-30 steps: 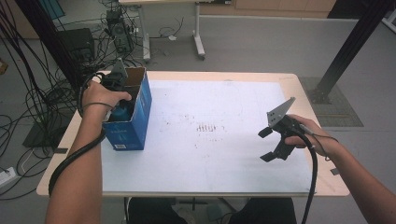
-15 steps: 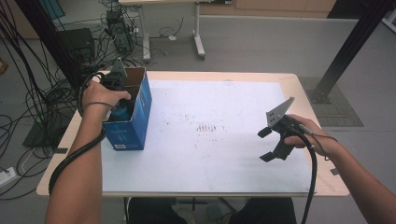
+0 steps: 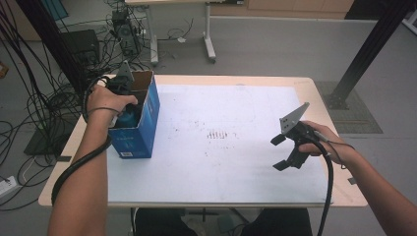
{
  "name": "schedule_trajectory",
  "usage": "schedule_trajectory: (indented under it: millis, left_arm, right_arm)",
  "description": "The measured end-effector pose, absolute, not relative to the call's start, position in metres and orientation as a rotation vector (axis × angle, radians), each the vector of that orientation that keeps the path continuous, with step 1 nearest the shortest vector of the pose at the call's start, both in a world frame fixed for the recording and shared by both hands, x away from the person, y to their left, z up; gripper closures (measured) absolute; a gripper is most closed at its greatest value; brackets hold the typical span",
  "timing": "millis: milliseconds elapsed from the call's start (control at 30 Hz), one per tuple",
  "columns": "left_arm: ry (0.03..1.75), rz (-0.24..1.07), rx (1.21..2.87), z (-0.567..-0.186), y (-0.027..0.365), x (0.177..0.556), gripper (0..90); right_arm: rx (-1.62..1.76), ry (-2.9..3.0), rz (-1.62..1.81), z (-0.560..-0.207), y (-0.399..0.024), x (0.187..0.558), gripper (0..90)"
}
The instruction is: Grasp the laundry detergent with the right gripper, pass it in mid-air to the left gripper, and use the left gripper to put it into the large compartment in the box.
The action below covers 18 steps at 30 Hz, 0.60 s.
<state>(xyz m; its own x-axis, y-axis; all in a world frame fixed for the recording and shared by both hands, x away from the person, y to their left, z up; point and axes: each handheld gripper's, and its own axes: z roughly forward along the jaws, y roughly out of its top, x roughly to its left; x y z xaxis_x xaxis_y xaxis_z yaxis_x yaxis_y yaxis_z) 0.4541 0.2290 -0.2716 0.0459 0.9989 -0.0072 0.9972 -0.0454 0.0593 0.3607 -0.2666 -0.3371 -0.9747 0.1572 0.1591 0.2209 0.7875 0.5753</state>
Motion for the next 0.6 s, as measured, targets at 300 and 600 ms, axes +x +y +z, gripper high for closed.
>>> schedule_trajectory:
  millis: [300, 600]
  left_arm:
    - [2.137, 0.048, 2.237, -0.2717, 0.2297, 0.4540, 37.5]
    - [2.132, 0.038, 2.240, -0.2719, 0.2311, 0.4529, 37.4]
  right_arm:
    - [-0.302, -2.873, -0.943, -0.3371, -0.2658, 0.3599, 5.6]
    - [-0.303, -2.871, -0.941, -0.3374, -0.2656, 0.3599, 5.6]
